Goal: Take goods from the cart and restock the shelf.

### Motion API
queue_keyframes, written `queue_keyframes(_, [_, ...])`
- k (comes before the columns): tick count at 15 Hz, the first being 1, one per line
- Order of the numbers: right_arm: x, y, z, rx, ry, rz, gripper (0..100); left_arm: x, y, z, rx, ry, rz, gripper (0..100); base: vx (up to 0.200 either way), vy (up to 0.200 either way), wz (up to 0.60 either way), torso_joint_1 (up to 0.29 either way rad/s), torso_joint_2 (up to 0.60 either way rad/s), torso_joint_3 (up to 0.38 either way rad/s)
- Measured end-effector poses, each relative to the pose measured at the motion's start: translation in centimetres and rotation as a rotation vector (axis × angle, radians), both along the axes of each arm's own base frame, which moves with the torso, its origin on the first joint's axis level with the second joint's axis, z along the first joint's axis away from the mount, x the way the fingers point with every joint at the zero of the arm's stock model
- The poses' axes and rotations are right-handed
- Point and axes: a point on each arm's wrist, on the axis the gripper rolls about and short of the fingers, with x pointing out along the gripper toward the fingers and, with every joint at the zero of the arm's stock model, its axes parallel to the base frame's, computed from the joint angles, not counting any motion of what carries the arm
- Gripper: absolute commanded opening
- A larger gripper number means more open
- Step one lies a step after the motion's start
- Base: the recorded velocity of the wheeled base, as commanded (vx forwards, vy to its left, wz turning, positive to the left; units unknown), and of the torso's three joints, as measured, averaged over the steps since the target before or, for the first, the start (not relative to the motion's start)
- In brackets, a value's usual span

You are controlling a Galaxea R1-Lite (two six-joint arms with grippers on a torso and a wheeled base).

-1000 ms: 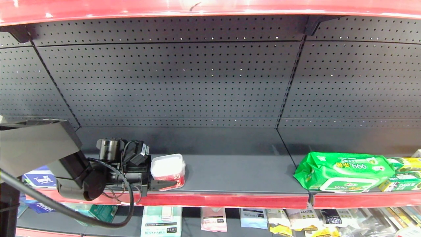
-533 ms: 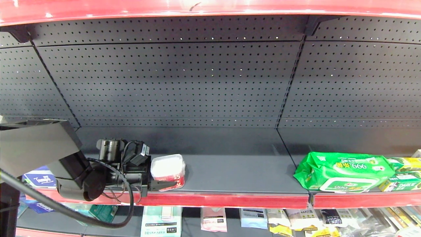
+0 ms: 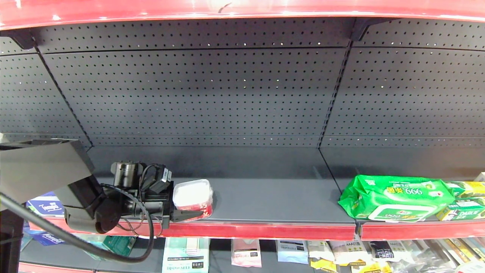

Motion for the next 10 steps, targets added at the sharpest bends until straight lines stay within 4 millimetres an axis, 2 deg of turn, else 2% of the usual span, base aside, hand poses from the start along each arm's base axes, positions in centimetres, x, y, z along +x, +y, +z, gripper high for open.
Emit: queue_keyframes(10, [0.0,0.0,0.0,0.0,0.0,0.0,0,-0.03,-0.03,-0.09,-0.001,0.004,-0.003,0,0.0,0.0,0.0,0.0,0.0,0.0])
